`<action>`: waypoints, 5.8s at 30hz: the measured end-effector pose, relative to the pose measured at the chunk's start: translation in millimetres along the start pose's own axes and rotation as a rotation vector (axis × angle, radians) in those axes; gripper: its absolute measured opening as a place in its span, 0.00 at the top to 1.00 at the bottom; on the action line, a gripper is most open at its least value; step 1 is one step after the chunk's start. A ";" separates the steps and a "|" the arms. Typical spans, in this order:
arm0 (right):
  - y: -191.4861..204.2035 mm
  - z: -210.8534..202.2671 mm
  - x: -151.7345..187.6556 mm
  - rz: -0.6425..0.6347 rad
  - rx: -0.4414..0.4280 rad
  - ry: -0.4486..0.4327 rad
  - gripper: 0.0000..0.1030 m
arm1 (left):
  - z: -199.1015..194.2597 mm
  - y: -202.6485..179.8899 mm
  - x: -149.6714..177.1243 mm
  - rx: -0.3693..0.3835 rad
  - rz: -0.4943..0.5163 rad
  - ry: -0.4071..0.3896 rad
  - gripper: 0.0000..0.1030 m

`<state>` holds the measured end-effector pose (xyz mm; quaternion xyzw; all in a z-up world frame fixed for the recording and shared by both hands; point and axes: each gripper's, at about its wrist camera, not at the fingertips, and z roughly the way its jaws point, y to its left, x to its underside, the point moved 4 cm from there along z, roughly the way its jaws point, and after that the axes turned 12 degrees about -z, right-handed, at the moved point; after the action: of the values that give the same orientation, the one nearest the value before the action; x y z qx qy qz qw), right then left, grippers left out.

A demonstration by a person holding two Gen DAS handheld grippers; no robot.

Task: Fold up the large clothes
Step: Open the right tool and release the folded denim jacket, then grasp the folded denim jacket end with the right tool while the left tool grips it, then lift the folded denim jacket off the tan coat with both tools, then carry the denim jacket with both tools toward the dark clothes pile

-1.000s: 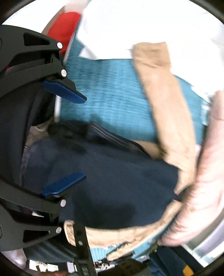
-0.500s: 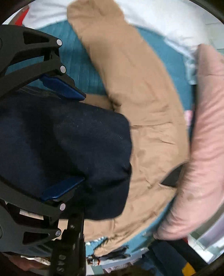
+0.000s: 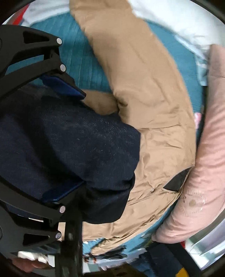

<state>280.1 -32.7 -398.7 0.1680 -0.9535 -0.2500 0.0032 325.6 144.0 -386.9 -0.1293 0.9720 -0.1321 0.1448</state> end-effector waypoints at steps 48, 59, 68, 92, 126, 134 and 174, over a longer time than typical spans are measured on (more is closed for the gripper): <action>-1.6 27.4 68.0 0.057 0.021 0.038 0.29 | -6.4 40.8 79.0 0.204 -0.207 0.196 0.38; -3.1 35.6 60.3 0.054 0.017 0.051 0.18 | 14.6 29.7 4.1 0.359 -0.122 0.126 0.22; -8.1 45.0 58.4 0.071 -0.025 0.085 0.13 | 37.9 45.0 20.2 0.424 -0.140 0.276 0.19; 10.6 39.6 68.9 0.038 -0.025 0.039 0.25 | -11.7 14.4 75.7 0.241 -0.059 0.274 0.67; 27.4 -4.6 104.4 0.033 -0.012 0.095 0.25 | -71.8 3.0 113.2 0.188 -0.160 0.293 0.69; 21.5 20.0 100.0 0.105 0.026 0.140 0.23 | -53.5 6.1 118.1 0.202 -0.157 0.306 0.71; -308.9 -339.0 148.9 0.264 0.203 -0.214 0.33 | -8.6 -499.7 64.5 0.329 0.304 0.278 0.72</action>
<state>268.7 -494.8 -261.3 0.0135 -0.9825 -0.1663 -0.0823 369.7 -338.3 -247.8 0.0628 0.9563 -0.2817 0.0471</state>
